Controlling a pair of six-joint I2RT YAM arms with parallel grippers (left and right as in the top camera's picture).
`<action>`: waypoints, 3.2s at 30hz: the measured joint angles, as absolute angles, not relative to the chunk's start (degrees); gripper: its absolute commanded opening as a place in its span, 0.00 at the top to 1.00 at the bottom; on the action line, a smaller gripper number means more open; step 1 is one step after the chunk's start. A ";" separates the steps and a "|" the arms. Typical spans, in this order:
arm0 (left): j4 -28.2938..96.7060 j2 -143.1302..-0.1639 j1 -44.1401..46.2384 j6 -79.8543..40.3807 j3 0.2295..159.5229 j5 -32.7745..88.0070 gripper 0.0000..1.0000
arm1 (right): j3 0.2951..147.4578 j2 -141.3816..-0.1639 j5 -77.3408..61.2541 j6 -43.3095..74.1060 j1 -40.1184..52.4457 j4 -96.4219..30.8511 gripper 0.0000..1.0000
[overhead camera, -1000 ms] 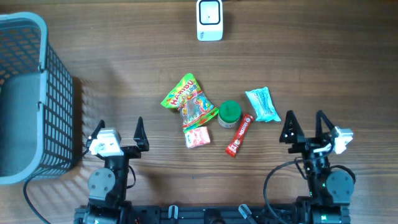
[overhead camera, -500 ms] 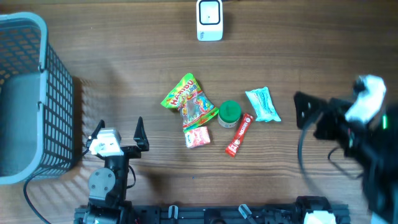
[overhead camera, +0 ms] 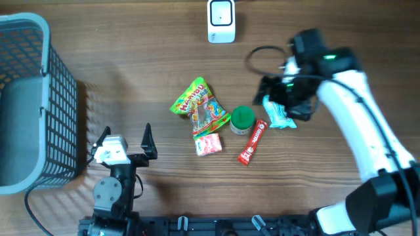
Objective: Scan the item barcode
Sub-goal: 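Reach the right gripper over the green-capped jar, then lower the right gripper and grasp the green-capped jar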
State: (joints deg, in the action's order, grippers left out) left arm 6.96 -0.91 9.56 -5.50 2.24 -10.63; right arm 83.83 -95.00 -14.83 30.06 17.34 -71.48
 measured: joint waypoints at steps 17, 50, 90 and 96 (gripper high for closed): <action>6.96 -0.91 9.56 -5.52 2.24 -10.63 0.00 | 83.85 -106.10 -0.80 40.66 29.10 -59.90 0.00; 6.98 -0.91 9.56 -5.50 2.24 -10.63 0.00 | 80.29 -117.27 -4.47 39.13 29.82 -55.16 0.22; 6.98 -0.91 9.56 -5.52 2.24 -10.63 0.00 | 89.43 -118.26 -6.68 43.51 31.31 -69.56 0.08; 6.96 -0.91 9.56 -5.52 2.24 -10.63 0.00 | 89.43 -118.26 -5.04 44.86 36.69 -67.42 0.01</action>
State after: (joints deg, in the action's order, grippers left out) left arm 6.96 -0.91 9.56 -5.52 2.24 -10.63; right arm 89.43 -118.26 -5.04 44.86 36.69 -67.42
